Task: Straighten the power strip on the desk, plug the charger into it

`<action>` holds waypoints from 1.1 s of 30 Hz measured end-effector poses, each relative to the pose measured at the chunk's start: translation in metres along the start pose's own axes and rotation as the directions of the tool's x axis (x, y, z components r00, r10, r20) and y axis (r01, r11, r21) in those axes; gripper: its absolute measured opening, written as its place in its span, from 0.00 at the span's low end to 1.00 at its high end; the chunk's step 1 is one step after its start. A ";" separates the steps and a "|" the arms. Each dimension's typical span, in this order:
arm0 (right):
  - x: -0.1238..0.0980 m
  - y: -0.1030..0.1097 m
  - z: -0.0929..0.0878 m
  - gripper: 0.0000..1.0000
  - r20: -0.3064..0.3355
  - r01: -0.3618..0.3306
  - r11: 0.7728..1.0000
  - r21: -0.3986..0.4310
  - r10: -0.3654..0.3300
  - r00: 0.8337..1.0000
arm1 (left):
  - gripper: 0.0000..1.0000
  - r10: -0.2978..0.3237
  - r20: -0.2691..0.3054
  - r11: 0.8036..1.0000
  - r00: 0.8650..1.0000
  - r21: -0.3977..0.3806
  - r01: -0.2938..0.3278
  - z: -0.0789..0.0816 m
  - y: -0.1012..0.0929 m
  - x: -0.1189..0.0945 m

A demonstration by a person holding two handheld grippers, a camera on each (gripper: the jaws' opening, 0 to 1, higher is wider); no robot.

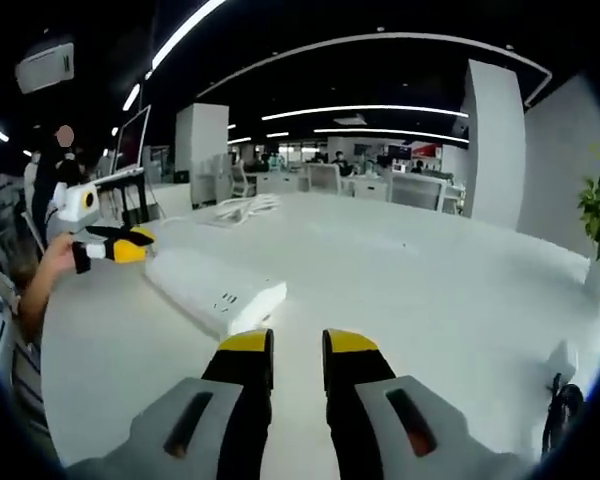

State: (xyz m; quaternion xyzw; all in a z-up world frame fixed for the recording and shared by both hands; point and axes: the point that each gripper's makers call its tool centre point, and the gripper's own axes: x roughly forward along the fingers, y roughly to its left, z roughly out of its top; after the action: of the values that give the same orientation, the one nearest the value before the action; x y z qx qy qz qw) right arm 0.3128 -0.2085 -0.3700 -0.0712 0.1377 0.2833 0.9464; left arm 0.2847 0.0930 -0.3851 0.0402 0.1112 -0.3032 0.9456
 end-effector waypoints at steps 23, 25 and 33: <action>-0.113 -0.154 -0.058 0.20 -0.154 0.462 0.884 -0.074 -0.468 0.870 | 0.26 0.008 -0.003 1.000 1.000 0.006 -0.008 -0.006 0.001 -0.006; -0.117 -0.158 -0.061 0.20 -0.171 0.471 0.878 -0.084 -0.478 0.861 | 0.26 0.006 -0.004 1.000 1.000 0.005 -0.006 -0.006 0.001 -0.006; -0.117 -0.170 -0.075 0.22 -0.263 0.443 0.892 -0.090 -0.450 0.853 | 0.26 0.001 -0.011 1.000 1.000 0.009 -0.001 -0.008 -0.001 -0.007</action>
State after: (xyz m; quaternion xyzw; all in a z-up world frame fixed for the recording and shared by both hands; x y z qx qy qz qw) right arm 0.2973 -0.4262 -0.3962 -0.1526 0.2444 0.0450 0.9565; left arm 0.2771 0.0967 -0.3918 0.0461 0.1152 -0.3032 0.9448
